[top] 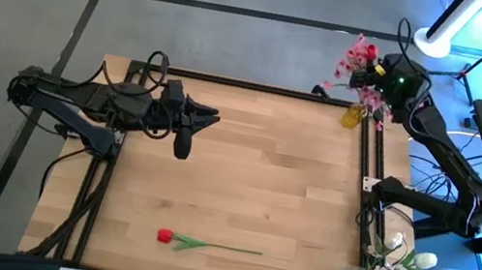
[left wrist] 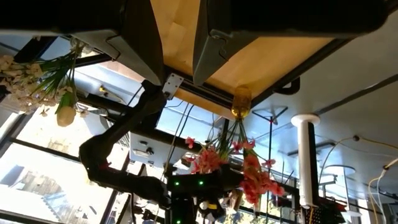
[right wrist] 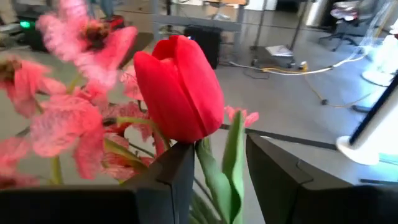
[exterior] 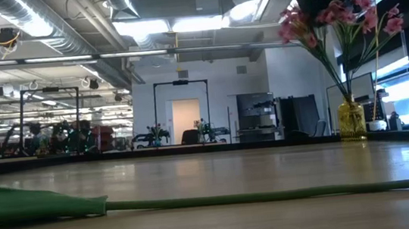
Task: Sort flowers into vase by color
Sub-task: Put the top red flower into the yellow vase
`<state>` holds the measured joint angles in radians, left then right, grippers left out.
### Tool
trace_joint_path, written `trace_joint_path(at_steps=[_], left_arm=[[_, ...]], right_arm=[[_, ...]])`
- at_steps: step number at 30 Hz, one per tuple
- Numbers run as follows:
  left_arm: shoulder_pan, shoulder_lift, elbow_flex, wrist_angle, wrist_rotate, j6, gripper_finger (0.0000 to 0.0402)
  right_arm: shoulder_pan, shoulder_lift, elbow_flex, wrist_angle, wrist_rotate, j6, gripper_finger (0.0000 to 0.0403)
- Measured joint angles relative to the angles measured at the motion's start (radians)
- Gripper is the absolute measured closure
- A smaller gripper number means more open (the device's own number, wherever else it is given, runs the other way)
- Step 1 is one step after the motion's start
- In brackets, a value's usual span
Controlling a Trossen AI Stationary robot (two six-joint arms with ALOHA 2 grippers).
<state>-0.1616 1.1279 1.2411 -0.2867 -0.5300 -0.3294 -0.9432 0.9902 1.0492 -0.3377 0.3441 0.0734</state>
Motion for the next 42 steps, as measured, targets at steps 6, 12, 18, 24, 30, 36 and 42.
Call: trace_joint_path(at_steps=[6, 12, 18, 24, 30, 36, 42], left_arm=[[0.0, 0.0, 0.0, 0.0, 0.0, 0.003, 0.0319], [0.0, 0.0, 0.0, 0.004, 0.024, 0.002, 0.0319], [0.0, 0.0, 0.0, 0.005, 0.024, 0.002, 0.0319], [0.02, 0.0, 0.0, 0.005, 0.04, 0.002, 0.0319], [0.032, 0.0, 0.0, 0.011, 0.053, -0.002, 0.0319], [0.032, 0.0, 0.0, 0.011, 0.053, -0.001, 0.0319], [0.049, 0.0, 0.0, 0.011, 0.053, 0.0, 0.0319]], right_arm=[[0.0, -0.005, 0.013, -0.102, -0.024, 0.004, 0.0258], [0.0, -0.004, 0.065, -0.195, -0.09, 0.054, 0.0258], [0.0, -0.003, 0.104, -0.328, -0.153, 0.077, 0.0238], [0.0, 0.002, 0.113, -0.293, -0.164, 0.129, 0.0201], [0.0, 0.008, 0.114, -0.293, -0.133, 0.146, 0.0212], [0.0, 0.058, 0.164, -0.378, -0.118, 0.154, 0.0285], [0.0, 0.079, 0.173, -0.416, -0.081, 0.124, 0.0341]])
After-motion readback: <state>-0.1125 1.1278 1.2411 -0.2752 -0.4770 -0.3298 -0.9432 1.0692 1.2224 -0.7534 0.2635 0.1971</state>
